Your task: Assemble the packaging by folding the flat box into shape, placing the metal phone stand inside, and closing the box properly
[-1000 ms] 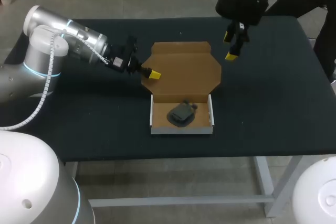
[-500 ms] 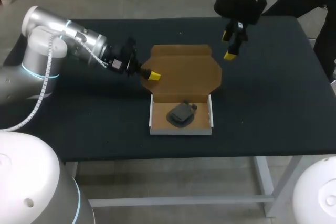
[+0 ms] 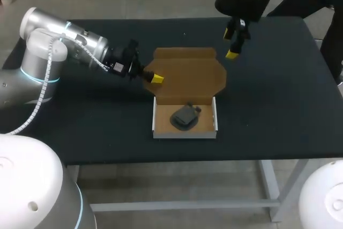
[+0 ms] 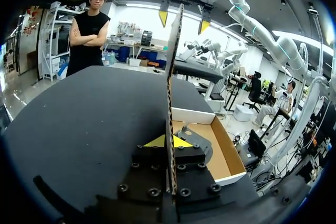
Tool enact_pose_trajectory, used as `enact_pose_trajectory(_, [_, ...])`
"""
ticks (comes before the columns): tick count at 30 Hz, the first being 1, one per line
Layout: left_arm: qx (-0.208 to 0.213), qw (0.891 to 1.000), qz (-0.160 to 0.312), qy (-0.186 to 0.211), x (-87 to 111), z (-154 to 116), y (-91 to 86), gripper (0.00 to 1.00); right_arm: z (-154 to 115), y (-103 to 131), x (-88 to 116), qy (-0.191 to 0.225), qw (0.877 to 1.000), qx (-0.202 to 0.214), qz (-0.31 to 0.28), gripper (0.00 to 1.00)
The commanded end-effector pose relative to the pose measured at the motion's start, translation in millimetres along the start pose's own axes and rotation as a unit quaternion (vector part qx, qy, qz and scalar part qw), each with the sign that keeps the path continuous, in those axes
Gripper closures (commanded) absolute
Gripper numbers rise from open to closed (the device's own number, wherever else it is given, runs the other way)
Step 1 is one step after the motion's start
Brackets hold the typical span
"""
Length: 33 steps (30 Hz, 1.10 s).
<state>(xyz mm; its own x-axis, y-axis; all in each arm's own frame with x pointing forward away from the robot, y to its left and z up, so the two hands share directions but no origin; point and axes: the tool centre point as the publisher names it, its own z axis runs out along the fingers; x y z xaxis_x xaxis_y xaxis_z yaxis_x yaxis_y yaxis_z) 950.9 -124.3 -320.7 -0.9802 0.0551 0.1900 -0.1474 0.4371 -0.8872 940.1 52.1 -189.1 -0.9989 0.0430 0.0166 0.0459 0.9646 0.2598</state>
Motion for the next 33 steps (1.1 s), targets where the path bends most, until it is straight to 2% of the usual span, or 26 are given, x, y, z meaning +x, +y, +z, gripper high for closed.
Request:
enact_pose_trajectory(1, [0.0, 1.0, 0.0, 0.001, 0.7, -0.7, 0.5, 1.0, -1.7, 5.5, -0.2, 0.001, 1.0, 0.006, -0.002, 0.0])
enact_pose_trajectory(6, [0.0, 1.0, 0.0, 0.001, 0.7, -0.7, 0.5, 1.0, -1.1, 10.9, -1.5, 0.001, 1.0, 0.006, -0.006, 0.0])
enact_pose_trajectory(20, [-0.006, 0.996, 0.053, -0.078, 17.6, -0.5, 5.2, 1.0, -1.7, 26.6, -2.9, 0.003, 1.0, 0.012, -0.016, 0.0])
enact_pose_trajectory(33, [-0.015, 0.991, 0.072, -0.114, 28.0, -0.3, -1.2, 1.0, -0.8, 29.8, -3.1, 0.006, 1.0, 0.013, -0.018, 0.0])
